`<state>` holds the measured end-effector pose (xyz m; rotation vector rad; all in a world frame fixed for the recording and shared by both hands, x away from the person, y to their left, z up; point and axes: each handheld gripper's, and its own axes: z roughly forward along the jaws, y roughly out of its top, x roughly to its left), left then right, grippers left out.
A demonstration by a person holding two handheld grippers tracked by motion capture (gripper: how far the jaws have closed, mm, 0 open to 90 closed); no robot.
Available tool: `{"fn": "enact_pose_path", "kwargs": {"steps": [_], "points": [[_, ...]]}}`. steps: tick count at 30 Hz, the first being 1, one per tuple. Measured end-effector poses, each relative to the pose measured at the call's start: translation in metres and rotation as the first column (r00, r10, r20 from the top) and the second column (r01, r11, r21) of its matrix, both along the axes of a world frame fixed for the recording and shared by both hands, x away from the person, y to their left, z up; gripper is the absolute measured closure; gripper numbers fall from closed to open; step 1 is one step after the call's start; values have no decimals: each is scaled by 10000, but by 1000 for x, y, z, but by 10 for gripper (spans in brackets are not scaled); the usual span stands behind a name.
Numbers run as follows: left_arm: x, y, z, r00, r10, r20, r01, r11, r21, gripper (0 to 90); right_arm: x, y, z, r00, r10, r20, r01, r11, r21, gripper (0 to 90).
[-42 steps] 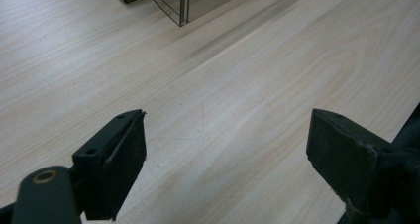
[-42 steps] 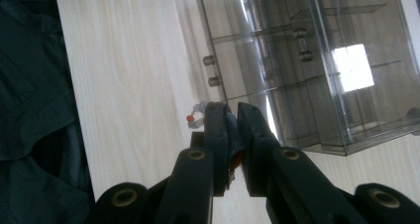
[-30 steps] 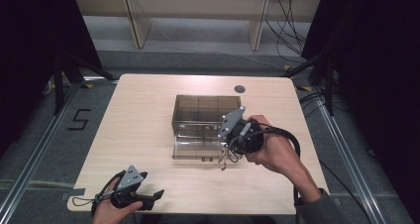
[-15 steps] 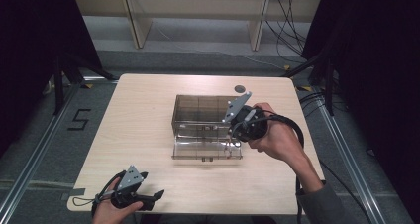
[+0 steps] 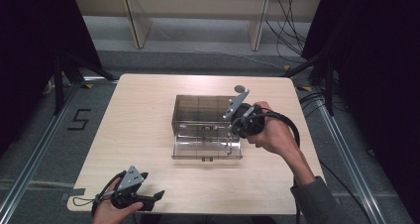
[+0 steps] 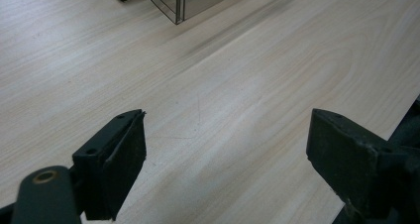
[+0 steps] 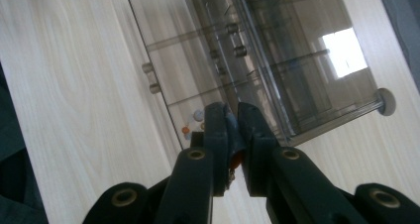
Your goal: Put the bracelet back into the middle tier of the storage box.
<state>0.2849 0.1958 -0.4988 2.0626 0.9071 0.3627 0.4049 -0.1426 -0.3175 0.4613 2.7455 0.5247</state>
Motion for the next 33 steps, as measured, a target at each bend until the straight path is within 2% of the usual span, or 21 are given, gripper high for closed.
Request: {"fn": "enact_pose_path", "kwargs": {"steps": [12, 13, 17, 18, 20, 21, 24, 27, 29, 30, 32, 33], "points": [[0, 0, 1, 10000, 2, 2, -2, 10000, 46, 153, 15, 5, -37, 9983, -55, -580, 38, 9995, -300, 841], [-1, 1, 1, 9997, -39, -226, 42, 9999, 127, 154, 16, 5, -39, 9980, -117, -619, 96, 9994, -342, 841], [-1, 1, 1, 9998, -33, -218, 36, 9999, 124, 154, 19, 8, -49, 9966, -150, -811, 116, 9990, -426, 841], [-1, 1, 1, 9998, -25, -216, 27, 9999, 120, 154, 21, 9, -51, 9969, 66, -790, -101, 9990, -439, 841], [-1, 1, 1, 9997, -43, -222, 46, 9999, 131, 154, 21, 11, -57, 9951, -134, -976, 87, 9988, -486, 841], [-1, 0, 1, 9998, 36, -213, -36, 10000, -4, 153, 25, 13, -63, 9915, -82, -1301, 5, 9982, -593, 841], [-1, 0, 0, 9998, 99, -146, -100, 9999, -73, 154, 27, 14, -69, 9912, -127, -1316, 42, 9979, -645, 841], [-1, 0, 1, 9998, 62, -206, -63, 10000, -44, 154, 29, 15, -77, 9863, -247, -1631, 133, 9974, -708, 841], [-1, 1, 1, 9998, -56, -209, 58, 9999, 133, 153, 31, 15, -82, 9862, -179, -1646, 43, 9966, -828, 841], [-1, 1, 1, 9999, 0, -140, 2, 9999, 105, 153, 31, 15, -85, 9870, -297, -1579, 167, 9964, -834, 840], [-1, 1, 1, 9997, -43, -225, 45, 9999, 118, 153, 32, 14, -87, 9865, -189, -1629, 60, 9968, -793, 840], [-1, 1, 1, 9998, -52, -212, 55, 9999, 123, 153, 33, 14, -91, 9833, -351, -1788, 186, 9955, -931, 840]]}}
